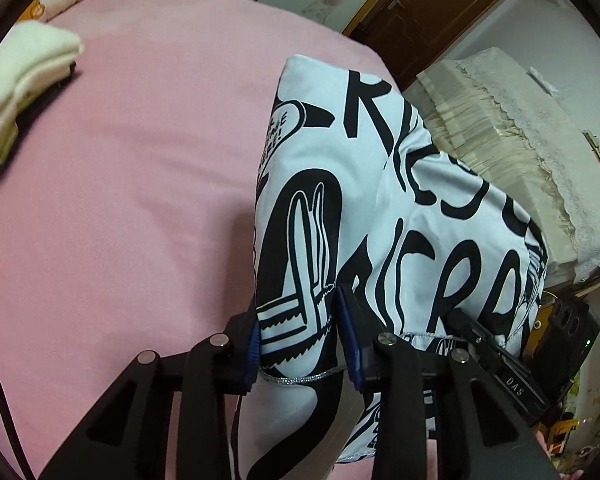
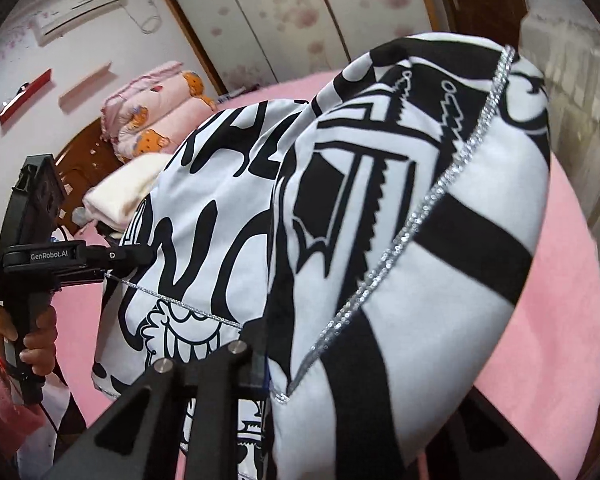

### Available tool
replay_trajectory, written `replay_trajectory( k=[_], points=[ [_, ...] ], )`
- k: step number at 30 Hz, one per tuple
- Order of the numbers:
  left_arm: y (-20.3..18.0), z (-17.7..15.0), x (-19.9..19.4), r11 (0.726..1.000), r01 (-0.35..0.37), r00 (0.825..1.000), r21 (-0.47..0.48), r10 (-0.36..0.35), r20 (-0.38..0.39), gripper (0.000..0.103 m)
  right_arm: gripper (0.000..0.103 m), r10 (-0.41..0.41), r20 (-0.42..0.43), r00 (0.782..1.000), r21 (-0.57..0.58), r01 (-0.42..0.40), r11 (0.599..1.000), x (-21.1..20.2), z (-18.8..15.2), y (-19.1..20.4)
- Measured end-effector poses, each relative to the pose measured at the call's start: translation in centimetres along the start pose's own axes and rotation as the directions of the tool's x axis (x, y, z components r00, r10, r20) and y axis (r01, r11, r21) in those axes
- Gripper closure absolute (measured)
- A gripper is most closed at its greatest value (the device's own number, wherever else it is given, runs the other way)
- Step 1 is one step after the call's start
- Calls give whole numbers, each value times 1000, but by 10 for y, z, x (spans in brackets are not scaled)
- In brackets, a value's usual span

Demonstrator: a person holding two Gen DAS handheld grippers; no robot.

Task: Fold large clothes
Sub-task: 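Carry the pants bundle with both grippers toward the cream towel stack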

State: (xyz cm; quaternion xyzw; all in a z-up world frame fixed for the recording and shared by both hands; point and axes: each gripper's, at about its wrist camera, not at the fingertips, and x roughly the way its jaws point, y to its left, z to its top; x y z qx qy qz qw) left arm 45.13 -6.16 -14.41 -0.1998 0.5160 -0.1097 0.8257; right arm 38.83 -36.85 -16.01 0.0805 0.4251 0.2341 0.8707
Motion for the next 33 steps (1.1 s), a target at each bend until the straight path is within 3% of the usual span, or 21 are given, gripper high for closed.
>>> replay_trajectory(
  k=[4,10,16,26,33],
  points=[
    [22,22,-50,999,-6,1000,31,5,18,71,83,5,33,999,-52,-3,999,-6,26,45],
    [91,60,-131,996,-50,999,70,48,20,71,83,51,65,997,-23,-49,999,17,57,127],
    [177,113,-196,987,-125,992,97,126,-1,71,83,89,64,994,33,-91,995,75,86,224],
    [275,207,-278,959,-255,967,121,254,22,71,83,208,58,976,53,-212,976,165,148,357],
    [344,279,-317,940,-325,945,99,319,78,71,83,307,66,949,95,-312,945,229,204,417]
  ],
)
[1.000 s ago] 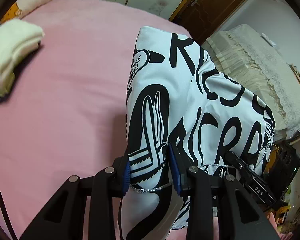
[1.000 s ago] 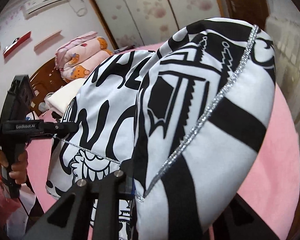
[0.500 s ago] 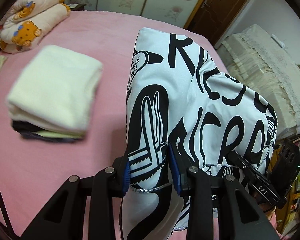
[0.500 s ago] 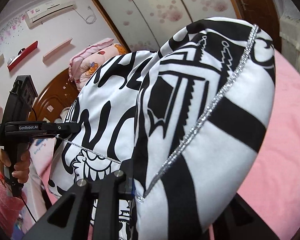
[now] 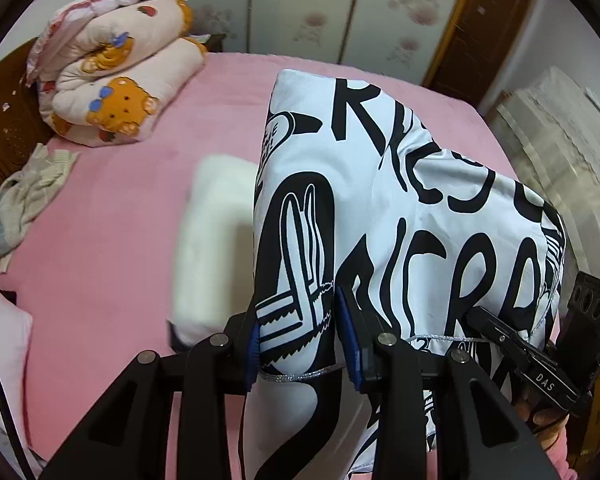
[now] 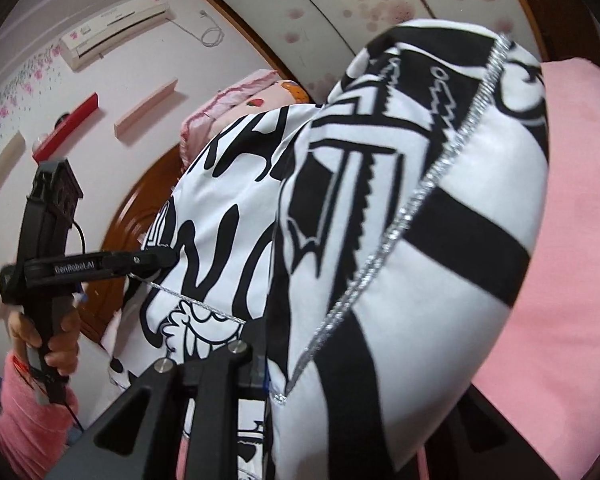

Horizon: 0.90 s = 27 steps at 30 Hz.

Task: Fold large clothes
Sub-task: 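Carry the pants bundle with both grippers toward the cream towel stack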

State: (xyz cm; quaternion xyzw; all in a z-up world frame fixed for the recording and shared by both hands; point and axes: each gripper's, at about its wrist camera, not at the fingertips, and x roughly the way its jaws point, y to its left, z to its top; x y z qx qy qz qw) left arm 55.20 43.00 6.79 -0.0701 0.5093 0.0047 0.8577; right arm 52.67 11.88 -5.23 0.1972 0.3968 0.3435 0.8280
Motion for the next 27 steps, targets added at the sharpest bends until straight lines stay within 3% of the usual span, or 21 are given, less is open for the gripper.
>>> replay_trajectory(
  k=[7,17,22,27],
  points=[
    [47,43,32,998,-51,999,-25,51,-2,71,83,15,-26,1000,-8,-16,1000,88,40,23],
    [95,42,126,995,-94,995,-19,93,-27,70,83,7,-170,985,44,0,999,212,42,-5],
    [118,37,142,999,-13,1000,-53,11,-29,67,80,4,-140,990,80,7,997,226,21,-32],
    [116,25,157,1000,-29,999,-12,29,19,63,70,-21,-131,991,33,25,999,235,12,-44]
  ],
)
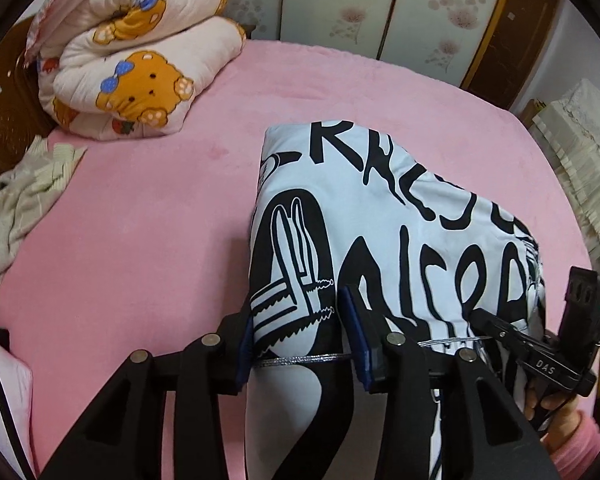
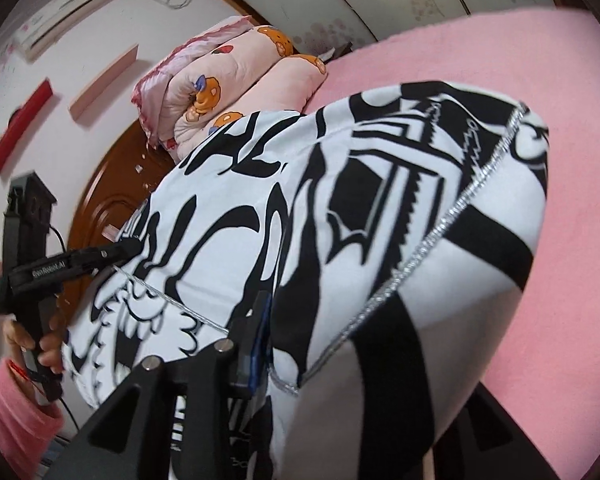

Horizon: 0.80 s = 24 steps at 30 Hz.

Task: Fold large clothes
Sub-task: 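Carry the pants bundle with both grippers toward the cream towel stack, then lower the pants bundle onto the towel stack and open both grippers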

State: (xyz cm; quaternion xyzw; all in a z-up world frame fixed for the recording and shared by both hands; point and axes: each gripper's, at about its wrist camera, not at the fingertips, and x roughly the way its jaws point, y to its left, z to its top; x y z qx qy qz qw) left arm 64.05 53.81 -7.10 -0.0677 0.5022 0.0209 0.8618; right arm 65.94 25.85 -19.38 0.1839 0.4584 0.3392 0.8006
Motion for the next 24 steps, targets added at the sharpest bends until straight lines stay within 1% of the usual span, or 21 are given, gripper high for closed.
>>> replay_trajectory(
  k=[2,4,5,6,7,8,9,10,11,12,13,14,15,16,17,18,19,20,21,22,24],
  points=[
    [-1,-7,0,1000,16,1000,-15,-16,17,62,66,-18,12,1000,-16,18,1000,0,-2,0],
    [0,-12,-4,999,27,999,-18,-26,40,60,62,-20,12,1000,-5,20,1000,1,2,3],
    [1,-12,-5,1000,16,999,-16,-16,50,59,59,-20,10,1000,0,20,1000,-1,1,2],
    [1,-13,-6,1000,-14,997,0,14,69,56,57,-25,4,1000,3,25,1000,-3,1,3],
    [-3,-14,-10,997,-67,993,27,64,98,53,56,-29,0,1000,6,29,1000,-6,2,5],
    [-10,-17,-14,987,-145,981,62,136,136,50,54,-39,1,999,6,39,999,-8,3,8],
    [-17,-21,-18,972,-217,964,93,198,176,42,53,-47,1,999,-2,47,999,-13,2,10],
    [-23,-25,-21,958,-264,949,112,237,207,34,53,-62,5,998,-16,62,998,-19,0,12],
    [-29,-30,-24,940,-315,929,131,277,245,30,50,-88,15,996,-32,89,996,-27,-3,14],
    [-36,-37,-29,929,-341,915,145,292,279,26,45,-107,19,994,-39,108,993,-33,-7,14],
    [-41,-42,-34,923,-353,906,153,297,302,26,43,-128,21,992,-42,129,991,-37,-7,17],
    [-47,-50,-39,917,-366,897,157,302,323,25,39,-154,29,988,-41,156,987,-46,-12,17],
    [-54,-57,-44,913,-377,889,156,310,338,23,36,-168,46,985,-41,170,985,-55,-17,16],
    [-62,-65,-49,905,-393,883,161,322,343,17,35,-182,69,981,-44,185,982,-66,-24,16],
    [-68,-70,-52,900,-402,879,169,328,346,14,33,-196,98,976,-50,201,978,-79,-31,16],
    [-77,-80,-57,888,-424,869,178,344,355,13,30,-209,120,970,-57,217,974,-90,-39,15],
    [-88,-91,-62,873,-451,854,186,362,374,12,28,-231,142,963,-64,241,968,-102,-46,15],
    [-97,-104,-68,864,-467,844,187,372,387,12,26,-254,161,954,-69,268,961,-114,-57,13],
    [-108,-116,-71,861,-474,839,185,377,393,11,25,-282,177,943,-70,298,952,-127,-69,11],
    [-119,-129,-74,866,-464,844,184,370,387,11,25,-308,182,934,-68,325,943,-139,-82,7],
    [-139,-153,-78,886,-429,866,175,349,357,11,24,-347,168,923,-48,360,932,-158,-106,-2]
  ],
)
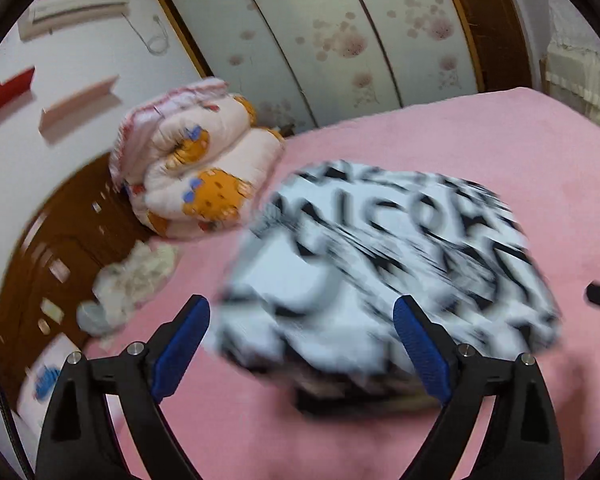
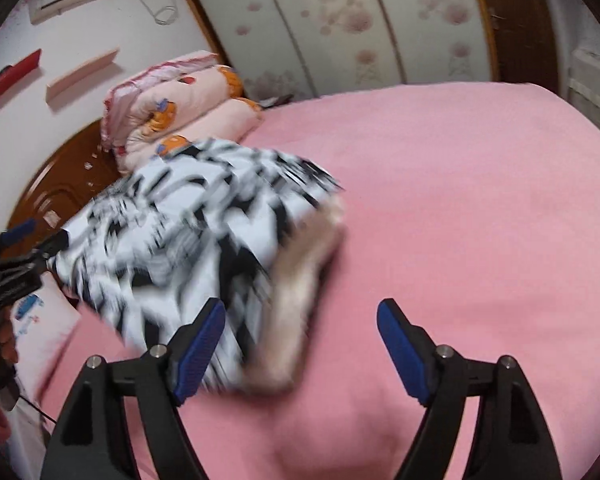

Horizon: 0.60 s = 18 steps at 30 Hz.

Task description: Fold large clothes

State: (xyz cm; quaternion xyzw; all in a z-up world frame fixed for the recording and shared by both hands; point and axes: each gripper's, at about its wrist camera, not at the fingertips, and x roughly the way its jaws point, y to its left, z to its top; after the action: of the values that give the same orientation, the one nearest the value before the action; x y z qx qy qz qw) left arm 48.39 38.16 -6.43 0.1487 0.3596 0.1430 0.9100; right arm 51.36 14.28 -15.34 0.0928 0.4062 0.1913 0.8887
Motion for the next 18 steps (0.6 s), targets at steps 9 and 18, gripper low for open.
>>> replay_trajectory(
  k=[9,18],
  points=[
    [-115,-111,-99,987,158,947,-26,-159,-277,11,22,-141,-246,959,39,155,987,-108,-153,-95],
    [-236,-211,-254,934,335,825,-124,-354,-441,11,15,-215,-346,913,60,250,966,-288,-277,-166]
  ],
)
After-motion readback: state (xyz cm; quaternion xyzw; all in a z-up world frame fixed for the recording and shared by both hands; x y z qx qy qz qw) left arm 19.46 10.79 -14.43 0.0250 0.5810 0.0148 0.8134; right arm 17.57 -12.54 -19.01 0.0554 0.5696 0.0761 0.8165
